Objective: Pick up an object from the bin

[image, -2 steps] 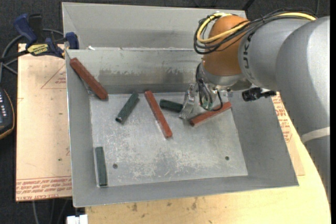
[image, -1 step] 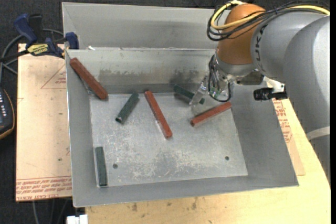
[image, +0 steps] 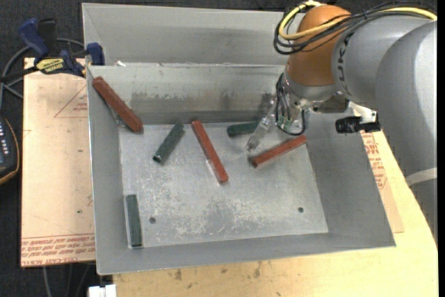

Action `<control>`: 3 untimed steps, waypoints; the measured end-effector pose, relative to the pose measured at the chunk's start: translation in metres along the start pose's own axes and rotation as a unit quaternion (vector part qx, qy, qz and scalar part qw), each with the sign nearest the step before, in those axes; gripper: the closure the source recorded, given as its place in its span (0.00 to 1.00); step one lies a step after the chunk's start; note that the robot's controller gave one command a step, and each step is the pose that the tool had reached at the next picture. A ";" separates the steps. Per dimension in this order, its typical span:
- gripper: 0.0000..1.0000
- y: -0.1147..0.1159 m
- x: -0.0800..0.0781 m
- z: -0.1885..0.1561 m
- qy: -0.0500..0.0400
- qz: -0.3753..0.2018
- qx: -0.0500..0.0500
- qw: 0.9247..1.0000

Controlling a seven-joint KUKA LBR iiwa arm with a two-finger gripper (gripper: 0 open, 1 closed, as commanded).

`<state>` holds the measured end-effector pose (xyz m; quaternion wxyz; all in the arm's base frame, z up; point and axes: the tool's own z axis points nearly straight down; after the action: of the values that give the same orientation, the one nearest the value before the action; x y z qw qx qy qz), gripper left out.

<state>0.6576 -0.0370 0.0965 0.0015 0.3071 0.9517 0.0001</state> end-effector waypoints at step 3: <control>1.00 0.033 0.027 -0.062 -0.003 0.011 -0.003 1.000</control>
Offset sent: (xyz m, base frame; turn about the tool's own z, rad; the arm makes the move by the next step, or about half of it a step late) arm -0.0079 0.0259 -0.0265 0.0206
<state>0.6552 0.0059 0.1581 0.0051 0.3171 0.9484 0.0024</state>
